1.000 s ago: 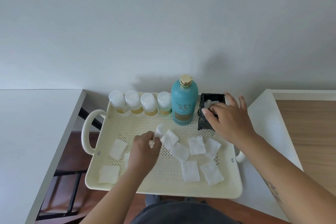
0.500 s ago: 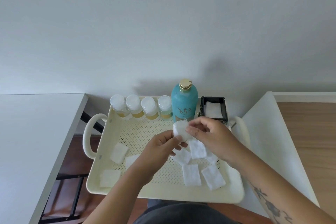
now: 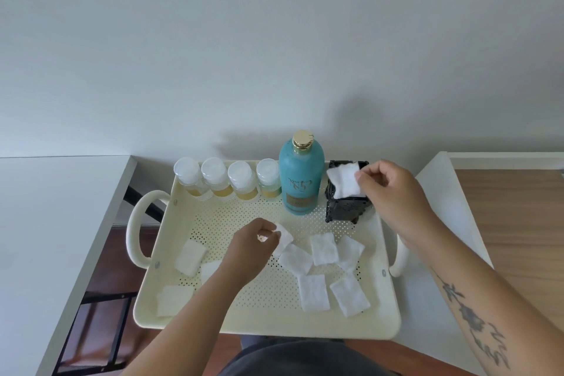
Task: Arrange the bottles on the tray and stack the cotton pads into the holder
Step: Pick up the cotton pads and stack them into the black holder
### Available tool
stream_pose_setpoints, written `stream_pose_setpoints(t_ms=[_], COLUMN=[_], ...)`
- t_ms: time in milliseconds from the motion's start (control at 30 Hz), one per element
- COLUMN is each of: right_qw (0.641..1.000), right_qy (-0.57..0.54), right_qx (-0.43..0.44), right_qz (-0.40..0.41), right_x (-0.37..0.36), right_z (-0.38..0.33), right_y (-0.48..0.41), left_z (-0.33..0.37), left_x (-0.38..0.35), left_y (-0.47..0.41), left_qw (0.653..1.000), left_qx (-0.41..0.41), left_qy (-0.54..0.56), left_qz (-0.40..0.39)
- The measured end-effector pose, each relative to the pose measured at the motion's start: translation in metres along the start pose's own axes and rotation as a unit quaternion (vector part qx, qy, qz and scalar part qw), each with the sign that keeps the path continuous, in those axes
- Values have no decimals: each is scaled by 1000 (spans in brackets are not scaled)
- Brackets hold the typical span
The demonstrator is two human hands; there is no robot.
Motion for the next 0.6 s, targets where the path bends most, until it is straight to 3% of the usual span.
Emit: stream_pose_setpoints(t_ms=[167,300,467,600], right_qw=[993,945,910,893], right_qy=[105,299,336,358], right_qx=[-16,64,169,234], right_qz=[49,114,177,142], right_x=[3,-2,-3,-15], right_z=[8,0,-13,-18], right_y=[-16,-14,-1,3], left_z=[-17,-23,-29,-30], left_x=[-7,-9,-10,-12], left_y=[-13,-18,-23,-25], left_qw=[993,986,982,984], left_qx=[-27,-5,31,32], left_qy=[-113,-161,-186,-172], left_qz=[19,29,20,10])
Point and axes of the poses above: each hand's wrist, its own y-axis away from the middle knuckle, its own x-axis out of the back of the hand, z = x × y, the point moved 8 cm from there along -y, towards the middle knuckle, and after that the axes turned 5 degrees about -x, right-handed, at the moved point
